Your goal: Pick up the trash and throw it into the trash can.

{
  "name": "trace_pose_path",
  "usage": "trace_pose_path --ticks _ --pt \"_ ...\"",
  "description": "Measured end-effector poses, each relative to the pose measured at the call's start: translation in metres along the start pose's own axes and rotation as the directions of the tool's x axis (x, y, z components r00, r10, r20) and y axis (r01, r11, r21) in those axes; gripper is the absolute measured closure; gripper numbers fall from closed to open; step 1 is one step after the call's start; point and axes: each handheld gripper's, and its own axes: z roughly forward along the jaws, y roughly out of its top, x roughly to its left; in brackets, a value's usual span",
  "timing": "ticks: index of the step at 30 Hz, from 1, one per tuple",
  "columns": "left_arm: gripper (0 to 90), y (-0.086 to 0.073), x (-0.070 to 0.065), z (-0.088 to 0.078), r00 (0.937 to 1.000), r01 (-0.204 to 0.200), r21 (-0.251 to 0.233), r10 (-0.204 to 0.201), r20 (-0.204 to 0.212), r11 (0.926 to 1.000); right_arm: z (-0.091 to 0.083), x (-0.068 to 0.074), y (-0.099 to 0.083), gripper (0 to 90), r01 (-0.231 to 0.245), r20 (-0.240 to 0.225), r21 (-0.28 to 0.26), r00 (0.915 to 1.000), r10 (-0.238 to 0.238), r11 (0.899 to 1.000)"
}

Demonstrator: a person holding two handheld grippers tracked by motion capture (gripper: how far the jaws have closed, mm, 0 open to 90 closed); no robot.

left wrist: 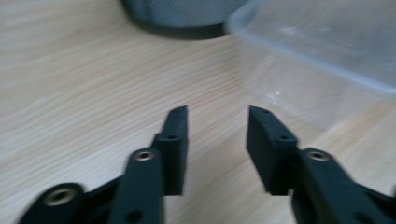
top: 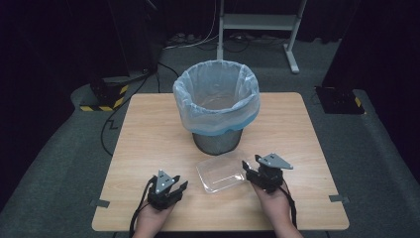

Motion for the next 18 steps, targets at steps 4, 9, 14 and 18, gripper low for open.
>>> trace_pose_path --ticks 4,9,14,18 --pt "71.0 0.003 -0.010 0.005 0.9986 0.042 -0.005 -0.042 0.031 0.9991 -0.003 -0.023 -0.004 62.7 -0.030 0.043 0.001 0.9986 0.030 1.000" --pt "73.0 0.008 -0.021 0.019 0.9978 0.051 0.007 -0.051 0.042 0.9987 0.011 -0.028 -0.023 66.8 -0.013 0.049 0.088 0.9988 0.009 0.996" --pt "75.9 0.013 -0.017 0.024 0.9976 0.069 -0.003 -0.069 0.005 0.9976 0.014 -0.010 -0.030 70.3 0.016 0.032 0.094 0.9993 -0.019 0.995" --pt "72.8 0.012 -0.003 0.025 0.9956 0.094 0.001 -0.094 -0.003 0.9956 0.017 -0.004 -0.030 67.8 0.013 0.008 0.093 0.9999 -0.014 0.996"
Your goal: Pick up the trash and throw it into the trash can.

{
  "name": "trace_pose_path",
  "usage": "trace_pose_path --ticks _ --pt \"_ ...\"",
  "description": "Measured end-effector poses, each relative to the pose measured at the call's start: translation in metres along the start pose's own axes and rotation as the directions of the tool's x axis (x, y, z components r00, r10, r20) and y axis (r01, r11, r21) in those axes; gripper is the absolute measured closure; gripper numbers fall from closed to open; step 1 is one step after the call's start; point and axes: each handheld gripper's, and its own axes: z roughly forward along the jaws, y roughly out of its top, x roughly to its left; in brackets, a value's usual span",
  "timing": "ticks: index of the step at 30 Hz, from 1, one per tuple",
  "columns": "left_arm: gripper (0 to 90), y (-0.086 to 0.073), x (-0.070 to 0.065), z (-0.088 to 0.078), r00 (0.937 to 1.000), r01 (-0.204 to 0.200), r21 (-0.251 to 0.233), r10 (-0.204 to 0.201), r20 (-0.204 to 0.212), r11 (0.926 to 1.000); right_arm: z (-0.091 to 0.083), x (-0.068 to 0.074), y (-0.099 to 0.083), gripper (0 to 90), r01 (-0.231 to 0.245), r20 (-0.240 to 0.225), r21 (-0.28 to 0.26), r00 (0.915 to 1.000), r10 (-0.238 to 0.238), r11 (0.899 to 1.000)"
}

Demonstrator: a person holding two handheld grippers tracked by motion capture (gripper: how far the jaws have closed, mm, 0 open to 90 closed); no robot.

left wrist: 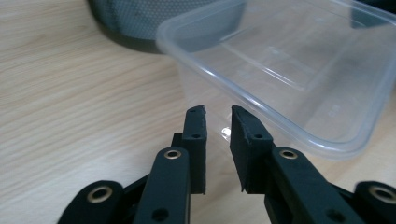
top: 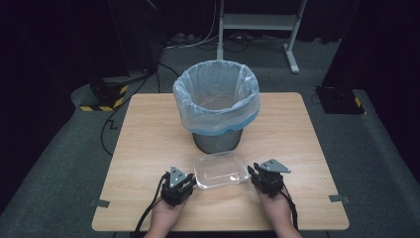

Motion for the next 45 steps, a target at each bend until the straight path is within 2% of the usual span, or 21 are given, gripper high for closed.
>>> trace_pose_path --ticks 2,3,5,6,7,8,9,12,13,14,15,16,20,23,25,27,32,37,40,44,45 --pt "72.5 -0.001 0.012 -0.006 0.9994 0.010 0.000 -0.010 -0.033 0.9999 0.000 0.002 0.002 65.6 0.007 -0.004 -0.004 1.0000 -0.007 1.000" --pt "72.2 -0.001 0.012 -0.006 0.9994 0.010 0.000 -0.010 -0.033 0.9999 0.000 0.002 0.002 65.6 0.007 -0.004 -0.004 1.0000 -0.007 1.000" --pt "72.0 0.002 0.020 -0.017 0.9969 0.053 -0.046 -0.056 -0.056 0.9975 -0.008 0.000 0.008 62.6 -0.004 0.002 -0.035 1.0000 0.004 0.999" --pt "71.5 0.002 0.020 -0.017 0.9969 0.053 -0.046 -0.056 -0.056 0.9975 -0.008 0.000 0.008 62.6 -0.004 0.002 -0.035 1.0000 0.004 0.999" --pt "70.4 0.007 0.020 -0.024 0.9961 0.068 -0.079 -0.073 -0.050 0.9945 -0.014 0.001 0.015 60.1 -0.012 -0.007 -0.063 0.9999 0.011 0.998" --pt "69.3 0.007 0.020 -0.024 0.9961 0.068 -0.079 -0.073 -0.050 0.9945 -0.014 0.001 0.015 60.1 -0.012 -0.007 -0.063 0.9999 0.011 0.998" --pt "67.0 0.012 0.014 -0.026 0.9974 0.057 -0.099 -0.061 -0.037 0.9934 -0.018 0.004 0.021 56.4 -0.016 -0.028 -0.081 0.9995 0.014 0.997" --pt "59.7 0.016 0.006 -0.024 0.9982 0.058 -0.103 -0.060 -0.011 0.9930 -0.016 0.012 0.026 49.4 -0.026 -0.064 -0.082 0.9977 0.021 0.996" --pt "56.1 0.019 0.003 -0.018 0.9963 0.085 -0.104 -0.083 0.023 0.9909 -0.014 0.015 0.026 47.2 -0.034 -0.075 -0.074 0.9968 0.028 0.997" --pt "52.3 0.019 0.002 -0.015 0.9938 0.108 -0.096 -0.104 0.039 0.9895 -0.011 0.016 0.026 45.7 -0.043 -0.086 -0.067 0.9956 0.037 0.997" --pt "49.3 0.019 0.002 -0.015 0.9938 0.108 -0.096 -0.104 0.039 0.9895 -0.008 0.017 0.026 43.3 -0.055 -0.093 -0.060 0.9945 0.049 0.997" --pt "46.4 0.020 0.001 -0.009 0.9893 0.139 -0.078 -0.135 0.056 0.9872 -0.005 0.017 0.026 41.3 -0.062 -0.098 -0.050 0.9936 0.056 0.997" --pt "40.8 0.020 -0.001 0.001 0.9828 0.172 -0.047 -0.168 0.077 0.9840 0.006 0.016 0.024 37.4 -0.100 -0.130 -0.008 0.9866 0.099 0.995" --pt "38.1 0.020 -0.002 0.006 0.9803 0.181 -0.033 -0.177 0.088 0.9830 0.011 0.017 0.022 36.9 -0.117 -0.155 0.012 0.9809 0.117 0.993" --pt "37.4 0.020 -0.003 0.010 0.9743 0.203 -0.010 -0.201 0.101 0.9791 0.013 0.018 0.022 36.9 -0.135 -0.174 0.019 0.9754 0.136 0.991" --pt "36.0 0.020 -0.003 0.011 0.9747 0.202 -0.009 -0.200 0.100 0.9794 0.015 0.018 0.022 36.3 -0.141 -0.178 0.019 0.9737 0.142 0.990" --pt "34.3 0.020 0.001 0.013 0.9663 0.228 0.008 -0.227 0.120 0.9736 0.019 0.011 0.021 35.9 -0.187 -0.214 0.042 0.9578 0.192 0.981" --pt "33.9 0.019 0.001 0.015 0.9592 0.237 0.017 -0.237 0.155 0.9714 0.022 0.011 0.023 35.5 -0.195 -0.242 0.064 0.9483 0.205 0.979" --pt "34.7 0.019 -0.001 0.014 0.9613 0.230 0.015 -0.230 0.152 0.9730 0.021 0.013 0.023 36.4 -0.201 -0.245 0.074 0.9457 0.214 0.977" --pt "43.6 0.020 -0.003 0.006 0.9728 0.200 -0.018 -0.196 0.123 0.9796 0.012 0.014 0.023 45.5 -0.175 -0.238 0.045 0.9542 0.181 0.983" --pt "47.7 0.020 -0.004 0.003 0.9753 0.196 -0.026 -0.192 0.110 0.9803 0.009 0.014 0.023 48.5 -0.162 -0.230 0.029 0.9591 0.165 0.986"
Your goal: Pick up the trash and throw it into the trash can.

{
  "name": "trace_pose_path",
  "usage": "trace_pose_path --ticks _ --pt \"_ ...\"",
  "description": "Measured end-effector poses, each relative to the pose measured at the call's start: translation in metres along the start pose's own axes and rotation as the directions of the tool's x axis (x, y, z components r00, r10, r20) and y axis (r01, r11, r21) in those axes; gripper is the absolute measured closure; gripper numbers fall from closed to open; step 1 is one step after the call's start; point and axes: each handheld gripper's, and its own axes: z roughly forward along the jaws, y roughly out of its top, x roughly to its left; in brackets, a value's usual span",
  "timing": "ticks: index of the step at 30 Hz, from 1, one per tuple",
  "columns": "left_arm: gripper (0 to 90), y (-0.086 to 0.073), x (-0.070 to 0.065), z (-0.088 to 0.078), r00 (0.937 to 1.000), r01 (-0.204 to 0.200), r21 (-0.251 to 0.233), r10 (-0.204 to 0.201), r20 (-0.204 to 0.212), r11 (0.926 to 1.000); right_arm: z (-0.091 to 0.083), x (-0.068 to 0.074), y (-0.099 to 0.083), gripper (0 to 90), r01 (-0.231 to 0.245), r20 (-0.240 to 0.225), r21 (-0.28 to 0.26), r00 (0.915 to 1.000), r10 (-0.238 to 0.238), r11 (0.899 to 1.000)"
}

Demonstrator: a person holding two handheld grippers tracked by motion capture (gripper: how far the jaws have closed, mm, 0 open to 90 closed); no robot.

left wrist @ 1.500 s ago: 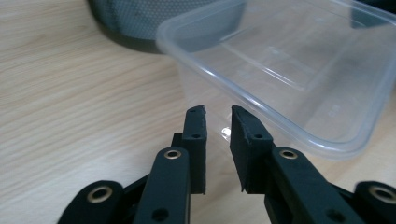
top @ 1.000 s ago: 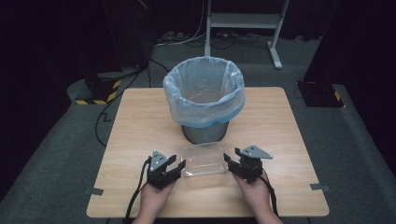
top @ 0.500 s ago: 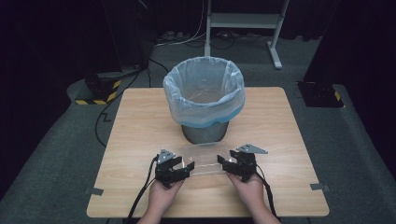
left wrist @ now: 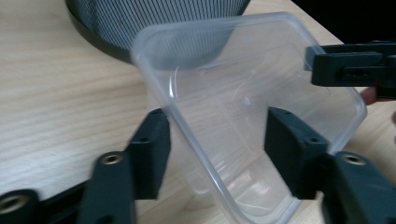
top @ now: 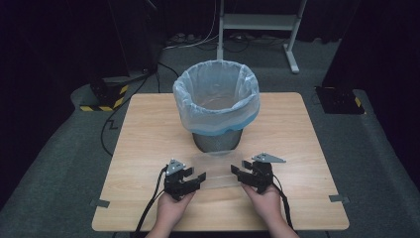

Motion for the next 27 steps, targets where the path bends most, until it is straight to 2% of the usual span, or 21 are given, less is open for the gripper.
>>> trace_pose_path --ticks 5,6,9,11,12,13,14,17,19,20,21,22,24,25,27 --pt "63.1 0.000 -0.005 -0.011 0.9978 -0.052 -0.048 0.050 -0.043 0.9975 -0.010 0.007 -0.002 62.9 0.067 0.066 -0.039 0.9958 -0.064 0.997" --pt "65.8 0.000 -0.005 -0.011 0.9978 -0.052 -0.048 0.050 -0.043 0.9975 -0.012 0.008 -0.003 65.2 0.078 0.077 -0.048 0.9943 -0.075 0.996" --pt "74.6 -0.002 -0.010 -0.019 0.9935 -0.093 -0.097 0.085 -0.075 0.9909 -0.016 0.009 -0.006 69.1 0.095 0.091 -0.081 0.9919 -0.088 0.992" --pt "76.0 -0.002 -0.011 -0.021 0.9931 -0.097 -0.116 0.088 -0.078 0.9886 -0.018 0.010 -0.006 69.7 0.103 0.094 -0.094 0.9911 -0.094 0.990" --pt "76.7 -0.001 -0.014 -0.027 0.9917 -0.111 -0.154 0.099 -0.082 0.9818 -0.024 0.014 -0.007 71.0 0.128 0.101 -0.125 0.9881 -0.116 0.984" --pt "77.0 -0.001 -0.014 -0.027 0.9917 -0.111 -0.154 0.099 -0.082 0.9818 -0.024 0.014 -0.007 71.0 0.128 0.101 -0.125 0.9881 -0.116 0.984" --pt "77.4 0.000 -0.018 -0.036 0.9886 -0.138 -0.189 0.124 -0.086 0.9722 -0.031 0.019 -0.007 71.4 0.150 0.109 -0.156 0.9850 -0.133 0.976" --pt "77.8 0.003 -0.028 -0.049 0.9817 -0.182 -0.256 0.160 -0.103 0.9495 -0.044 0.027 -0.004 72.3 0.178 0.117 -0.215 0.9808 -0.156 0.960" --pt "77.9 0.007 -0.033 -0.058 0.9786 -0.200 -0.297 0.174 -0.109 0.9338 -0.054 0.033 0.000 72.4 0.202 0.129 -0.257 0.9763 -0.174 0.945" --pt "78.0 0.007 -0.033 -0.058 0.9786 -0.200 -0.297 0.174 -0.109 0.9338 -0.054 0.033 0.000 72.4 0.202 0.129 -0.257 0.9763 -0.174 0.945" --pt "78.0 0.009 -0.036 -0.062 0.9768 -0.208 -0.317 0.181 -0.115 0.9252 -0.059 0.036 0.002 72.4 0.212 0.133 -0.276 0.9744 -0.181 0.938" --pt "78.2 0.014 -0.041 -0.070 0.9729 -0.228 -0.355 0.197 -0.121 0.9067 -0.068 0.040 0.008 72.5 0.230 0.139 -0.312 0.9710 -0.195 0.922" --pt "78.5 0.020 -0.046 -0.077 0.9677 -0.250 -0.384 0.217 -0.128 0.8888 -0.075 0.043 0.014 72.5 0.236 0.141 -0.340 0.9699 -0.199 0.910" --pt "78.7 0.023 -0.049 -0.080 0.9673 -0.252 -0.400 0.219 -0.128 0.8809 -0.079 0.045 0.017 72.5 0.239 0.143 -0.353 0.9692 -0.201 0.904" --pt "78.9 0.032 -0.053 -0.086 0.9630 -0.269 -0.428 0.234 -0.134 0.8627 -0.086 0.048 0.025 72.5 0.254 0.151 -0.385 0.9659 -0.211 0.888"
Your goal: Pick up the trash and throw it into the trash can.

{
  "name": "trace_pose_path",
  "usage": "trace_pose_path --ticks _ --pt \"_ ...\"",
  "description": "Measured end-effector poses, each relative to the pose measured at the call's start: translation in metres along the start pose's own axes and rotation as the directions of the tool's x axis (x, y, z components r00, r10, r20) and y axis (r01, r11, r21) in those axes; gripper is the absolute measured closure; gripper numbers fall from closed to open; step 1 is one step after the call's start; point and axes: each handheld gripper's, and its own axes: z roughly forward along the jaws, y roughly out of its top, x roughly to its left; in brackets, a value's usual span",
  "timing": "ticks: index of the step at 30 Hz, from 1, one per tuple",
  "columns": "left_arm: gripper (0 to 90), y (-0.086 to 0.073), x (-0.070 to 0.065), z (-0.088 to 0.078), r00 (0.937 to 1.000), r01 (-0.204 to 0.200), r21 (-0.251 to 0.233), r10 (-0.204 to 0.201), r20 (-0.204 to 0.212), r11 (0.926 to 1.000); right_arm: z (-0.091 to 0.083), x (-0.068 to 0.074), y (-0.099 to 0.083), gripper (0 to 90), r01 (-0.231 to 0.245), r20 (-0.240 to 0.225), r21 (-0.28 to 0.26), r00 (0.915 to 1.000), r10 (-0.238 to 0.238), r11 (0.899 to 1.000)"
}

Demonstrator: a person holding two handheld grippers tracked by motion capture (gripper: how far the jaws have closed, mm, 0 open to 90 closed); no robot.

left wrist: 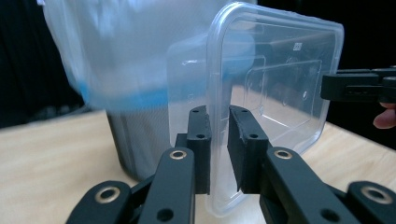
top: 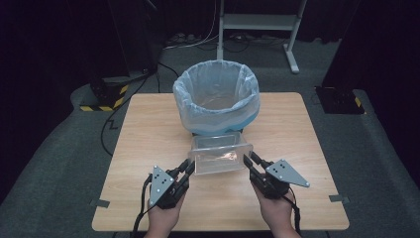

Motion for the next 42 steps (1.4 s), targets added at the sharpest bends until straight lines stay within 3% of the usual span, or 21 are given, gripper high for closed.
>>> trace_pose_path --ticks 3,4,11,12,14,17,22,28,29,37,42 --pt "79.0 0.011 0.000 -0.001 1.0000 -0.009 -0.028 0.009 0.003 0.9996 -0.003 0.000 0.012 72.5 0.014 0.010 -0.034 0.9999 -0.013 0.999" --pt "79.0 0.021 0.000 -0.001 0.9999 -0.011 -0.061 0.012 0.004 0.9981 -0.006 0.000 0.024 72.7 0.020 0.014 -0.068 0.9997 -0.019 0.997" --pt "79.0 0.054 0.005 0.005 0.9989 -0.046 -0.142 0.046 -0.003 0.9889 -0.009 0.000 0.059 72.9 0.061 0.038 -0.151 0.9977 -0.056 0.987" --pt "79.0 0.065 0.009 0.009 0.9978 -0.067 -0.165 0.066 -0.006 0.9841 -0.007 -0.002 0.072 72.9 0.077 0.047 -0.175 0.9965 -0.070 0.982" --pt "78.9 0.071 0.011 0.011 0.9975 -0.071 -0.174 0.071 -0.009 0.9821 -0.005 -0.003 0.079 72.9 0.081 0.051 -0.185 0.9961 -0.073 0.979" --pt "78.9 0.094 0.020 0.023 0.9956 -0.093 -0.216 0.091 -0.019 0.9719 0.004 -0.009 0.104 72.8 0.096 0.070 -0.220 0.9942 -0.082 0.971" --pt "78.8 0.112 0.037 0.046 0.9955 -0.095 -0.239 0.091 -0.026 0.9665 0.023 -0.018 0.130 72.7 0.107 0.094 -0.239 0.9918 -0.086 0.965" --pt "78.8 0.117 0.056 0.075 0.9958 -0.089 -0.229 0.082 -0.040 0.9694 0.063 -0.038 0.143 72.6 0.101 0.101 -0.220 0.9917 -0.080 0.970" --pt "78.8 0.118 0.063 0.087 0.9962 -0.084 -0.218 0.076 -0.044 0.9724 0.070 -0.042 0.144 72.5 0.098 0.103 -0.217 0.9917 -0.077 0.971" --pt "78.5 0.119 0.083 0.125 0.9973 -0.060 -0.171 0.052 -0.052 0.9834 0.109 -0.067 0.148 72.1 0.061 0.104 -0.163 0.9936 -0.044 0.985" --pt "78.3 0.116 0.088 0.132 0.9972 -0.055 -0.150 0.047 -0.058 0.9872 0.121 -0.072 0.146 71.6 0.050 0.100 -0.135 0.9943 -0.037 0.990"
